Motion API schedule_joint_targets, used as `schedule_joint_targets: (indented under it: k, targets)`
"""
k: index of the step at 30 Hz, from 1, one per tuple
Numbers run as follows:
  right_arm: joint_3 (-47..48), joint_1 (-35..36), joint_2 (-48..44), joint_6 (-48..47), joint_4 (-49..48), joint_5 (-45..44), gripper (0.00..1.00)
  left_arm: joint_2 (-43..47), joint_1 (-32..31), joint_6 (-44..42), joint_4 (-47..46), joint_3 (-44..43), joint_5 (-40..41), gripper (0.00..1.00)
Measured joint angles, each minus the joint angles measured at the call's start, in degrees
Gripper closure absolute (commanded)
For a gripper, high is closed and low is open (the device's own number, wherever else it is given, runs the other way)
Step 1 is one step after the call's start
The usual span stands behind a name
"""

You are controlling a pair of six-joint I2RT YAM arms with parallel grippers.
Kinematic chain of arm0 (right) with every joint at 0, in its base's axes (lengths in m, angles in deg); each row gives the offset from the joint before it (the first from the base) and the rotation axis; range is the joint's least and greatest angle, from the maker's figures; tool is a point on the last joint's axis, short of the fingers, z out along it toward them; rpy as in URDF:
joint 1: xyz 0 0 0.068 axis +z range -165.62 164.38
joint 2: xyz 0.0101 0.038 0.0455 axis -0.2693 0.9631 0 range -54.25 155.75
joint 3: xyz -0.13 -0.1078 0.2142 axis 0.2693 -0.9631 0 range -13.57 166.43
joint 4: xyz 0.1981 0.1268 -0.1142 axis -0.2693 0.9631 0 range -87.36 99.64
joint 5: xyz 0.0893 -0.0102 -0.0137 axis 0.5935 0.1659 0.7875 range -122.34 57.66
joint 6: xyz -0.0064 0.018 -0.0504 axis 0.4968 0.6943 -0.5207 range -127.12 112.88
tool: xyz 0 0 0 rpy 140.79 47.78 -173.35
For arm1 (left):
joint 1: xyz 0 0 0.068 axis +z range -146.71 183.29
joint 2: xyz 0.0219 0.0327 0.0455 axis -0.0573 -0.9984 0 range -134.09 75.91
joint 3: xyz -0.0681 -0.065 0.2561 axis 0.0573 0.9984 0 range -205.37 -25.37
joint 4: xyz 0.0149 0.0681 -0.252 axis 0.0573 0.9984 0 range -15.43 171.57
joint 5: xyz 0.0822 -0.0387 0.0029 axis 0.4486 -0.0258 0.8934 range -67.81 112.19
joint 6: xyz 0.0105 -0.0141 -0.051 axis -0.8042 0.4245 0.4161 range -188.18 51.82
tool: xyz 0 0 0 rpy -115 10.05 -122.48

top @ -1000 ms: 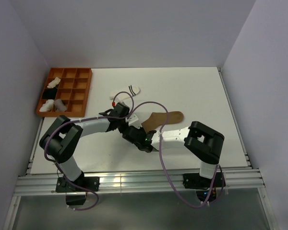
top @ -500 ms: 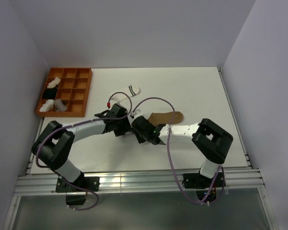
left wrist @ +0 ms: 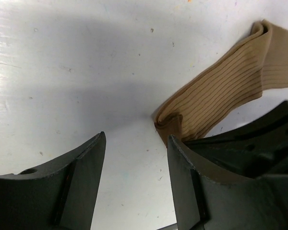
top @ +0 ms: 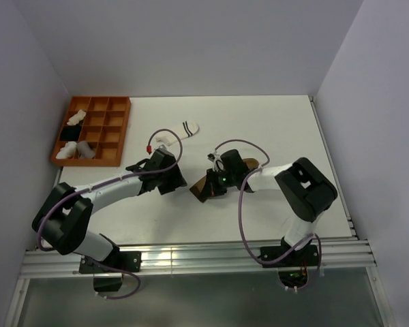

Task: Roll the socks
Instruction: Roll the sock at the center of the board.

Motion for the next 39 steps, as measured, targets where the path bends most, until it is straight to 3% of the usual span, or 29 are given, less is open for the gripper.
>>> schedule_joint_targets:
  k: [10, 24, 33, 37, 39]
  targets:
    - [-2.01, -7.80, 10.23, 10.67, -14.88, 19.67, 1.00, -4.31, -1.75, 1.73, -3.93, 0.24, -3.80, 0.42]
    - [-1.62, -8.94, 13.20, 12.48, -17.92, 23.61, 1.00, -10.64, -1.95, 3.52, -7.41, -2.47, -5.35, 0.50]
    - [-1.62, -9.01, 13.25, 12.70, -18.08, 23.63, 1.00, -11.93, -1.92, 4.52, -8.35, -2.47, -6.01, 0.67]
    - [-1.22, -9.01, 13.07, 11.87, -16.83, 23.34, 1.00, -12.79, -1.99, 4.74, -8.57, -2.84, -6.32, 0.81]
    - [-0.98, -8.98, 12.20, 10.62, -14.82, 22.34, 0.91, -13.25, -2.05, 4.66, -8.22, -3.48, -6.34, 0.84]
